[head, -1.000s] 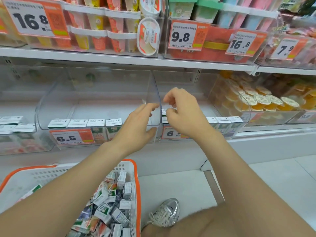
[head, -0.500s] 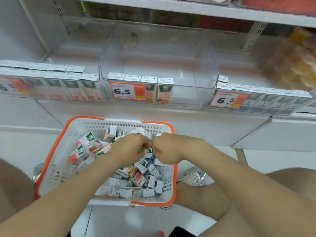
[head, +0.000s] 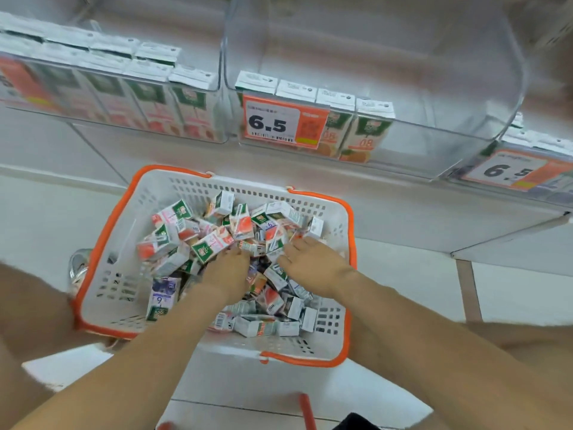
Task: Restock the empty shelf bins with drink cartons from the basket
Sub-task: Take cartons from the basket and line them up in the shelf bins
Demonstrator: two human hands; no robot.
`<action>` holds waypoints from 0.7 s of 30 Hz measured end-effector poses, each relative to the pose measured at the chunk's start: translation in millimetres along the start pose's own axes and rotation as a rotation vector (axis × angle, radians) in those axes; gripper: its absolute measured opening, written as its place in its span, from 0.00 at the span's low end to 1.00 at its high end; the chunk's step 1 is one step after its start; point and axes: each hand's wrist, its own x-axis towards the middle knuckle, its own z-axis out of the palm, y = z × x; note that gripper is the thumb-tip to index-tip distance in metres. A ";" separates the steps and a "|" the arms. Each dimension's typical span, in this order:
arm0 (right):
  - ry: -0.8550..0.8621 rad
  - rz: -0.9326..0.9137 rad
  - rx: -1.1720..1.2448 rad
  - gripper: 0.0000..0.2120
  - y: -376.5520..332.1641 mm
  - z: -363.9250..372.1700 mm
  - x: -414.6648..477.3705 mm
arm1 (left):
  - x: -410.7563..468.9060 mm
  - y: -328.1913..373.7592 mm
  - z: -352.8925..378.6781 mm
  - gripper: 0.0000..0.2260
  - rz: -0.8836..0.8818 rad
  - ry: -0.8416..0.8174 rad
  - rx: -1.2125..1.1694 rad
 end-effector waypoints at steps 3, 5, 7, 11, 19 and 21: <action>0.053 -0.088 -0.114 0.23 -6.3 5.8 17.9 | 1.6 -3.4 12.7 0.32 -0.058 0.038 0.065; -0.036 -0.064 -0.135 0.30 -6.9 17.0 29.4 | 1.2 -1.9 16.7 0.34 -0.078 0.089 0.128; -0.093 -0.012 -0.135 0.33 -5.6 17.6 37.4 | 0.7 -2.1 19.6 0.34 -0.085 0.129 0.168; -0.132 -0.006 0.001 0.28 -6.0 12.1 43.9 | -4.8 -4.0 12.2 0.38 -0.073 0.103 0.218; -0.022 0.169 0.240 0.44 14.0 -8.4 28.7 | -12.9 -15.2 0.1 0.25 -0.013 0.114 0.290; 0.057 0.253 0.394 0.33 19.9 -15.7 24.0 | -15.2 -17.7 -7.3 0.28 0.032 0.130 0.221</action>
